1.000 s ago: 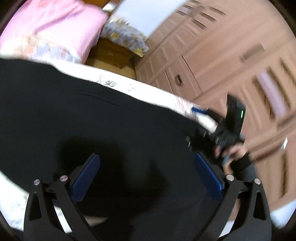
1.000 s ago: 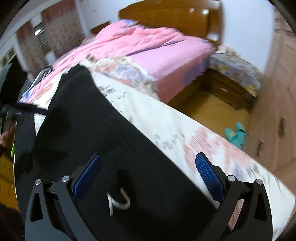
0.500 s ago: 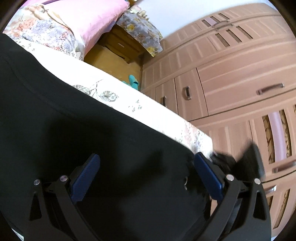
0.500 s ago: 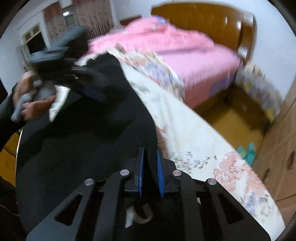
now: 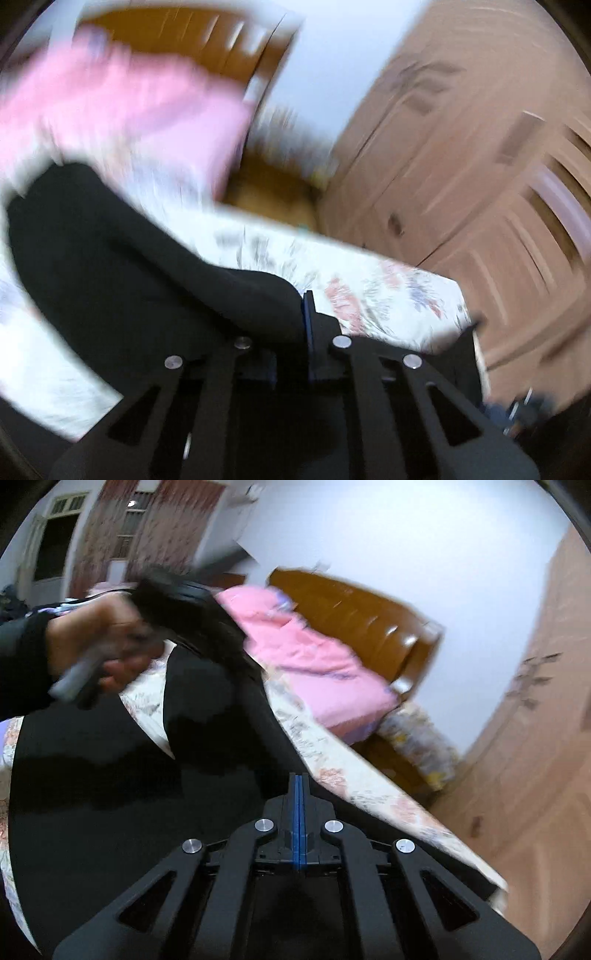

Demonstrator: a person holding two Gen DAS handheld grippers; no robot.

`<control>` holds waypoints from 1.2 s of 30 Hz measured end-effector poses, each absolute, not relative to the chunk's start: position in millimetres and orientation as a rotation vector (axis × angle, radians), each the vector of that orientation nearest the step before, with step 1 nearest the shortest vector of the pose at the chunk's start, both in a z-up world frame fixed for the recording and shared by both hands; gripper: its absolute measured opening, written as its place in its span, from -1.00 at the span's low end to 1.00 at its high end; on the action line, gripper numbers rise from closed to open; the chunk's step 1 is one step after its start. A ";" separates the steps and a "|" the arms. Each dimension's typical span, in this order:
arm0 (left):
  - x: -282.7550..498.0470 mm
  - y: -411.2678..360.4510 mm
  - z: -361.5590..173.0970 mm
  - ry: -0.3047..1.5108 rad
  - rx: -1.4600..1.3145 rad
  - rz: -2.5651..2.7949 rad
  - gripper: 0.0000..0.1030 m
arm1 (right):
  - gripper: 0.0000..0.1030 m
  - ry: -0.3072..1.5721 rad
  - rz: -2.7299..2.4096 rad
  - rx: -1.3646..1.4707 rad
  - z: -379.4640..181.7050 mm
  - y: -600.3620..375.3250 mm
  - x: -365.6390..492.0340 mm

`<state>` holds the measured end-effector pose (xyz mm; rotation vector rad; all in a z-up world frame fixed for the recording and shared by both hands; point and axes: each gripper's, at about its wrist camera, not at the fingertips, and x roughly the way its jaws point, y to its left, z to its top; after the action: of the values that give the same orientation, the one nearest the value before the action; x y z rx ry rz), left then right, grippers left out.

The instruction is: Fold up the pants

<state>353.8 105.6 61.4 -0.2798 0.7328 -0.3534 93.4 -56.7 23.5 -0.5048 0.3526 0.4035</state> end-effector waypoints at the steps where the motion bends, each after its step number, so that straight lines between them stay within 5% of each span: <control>1: 315.3 109.6 66.5 0.665 -0.255 -0.349 -0.80 | -0.99 0.378 0.423 -0.478 19.8 -55.5 79.1; 4: 203.3 124.8 47.6 0.551 -0.228 -0.316 -0.79 | -0.90 0.480 0.443 -0.345 -2.9 -66.1 30.4; 6: 157.1 134.2 2.7 0.594 -0.252 -0.323 -0.58 | -0.44 0.581 0.457 -0.186 -20.3 -84.8 18.3; 7: 150.7 138.6 -21.3 0.655 -0.275 -0.339 -0.47 | 0.42 0.636 0.429 -0.085 -32.5 -100.7 15.5; 8: 148.8 142.8 -44.9 0.729 -0.311 -0.344 -0.41 | 0.85 0.644 0.408 -0.042 -36.4 -109.5 14.2; 13: 145.6 170.7 -67.9 0.746 -0.454 -0.347 0.20 | 0.85 0.656 0.314 0.070 -13.3 -147.1 32.7; 16: 149.0 179.6 -55.9 0.718 -0.516 -0.350 0.76 | 0.85 0.656 0.265 0.196 18.3 -167.0 76.8; 24: 189.1 183.8 -40.7 0.823 -0.601 -0.315 0.84 | 0.85 1.057 -0.006 0.333 31.7 -147.6 276.1; 27: 197.3 187.3 -37.9 0.884 -0.614 -0.289 0.84 | 0.79 1.273 -0.149 0.056 1.3 -111.2 317.3; 28: 196.5 190.4 -39.1 0.908 -0.617 -0.286 0.84 | 0.58 1.328 -0.239 -0.109 -14.3 -102.7 321.1; 29: 202.0 192.5 -39.4 0.930 -0.623 -0.277 0.84 | 0.12 1.346 -0.264 -0.157 -25.2 -100.7 313.3; 32: 206.6 197.0 -43.2 0.947 -0.636 -0.278 0.54 | -0.38 1.249 -0.193 -0.068 -24.0 -119.7 292.6; 34: 207.3 204.2 -46.1 0.947 -0.616 -0.231 -0.57 | -0.48 1.099 -0.093 0.039 -9.0 -141.0 261.3; 36: 204.8 217.2 -50.0 0.916 -0.655 -0.244 -0.82 | -0.64 0.951 0.009 0.184 5.1 -166.8 225.1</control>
<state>204.8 217.2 -50.0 -0.6551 0.9161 -0.2440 225.1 -166.8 5.1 0.1842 0.9508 0.0092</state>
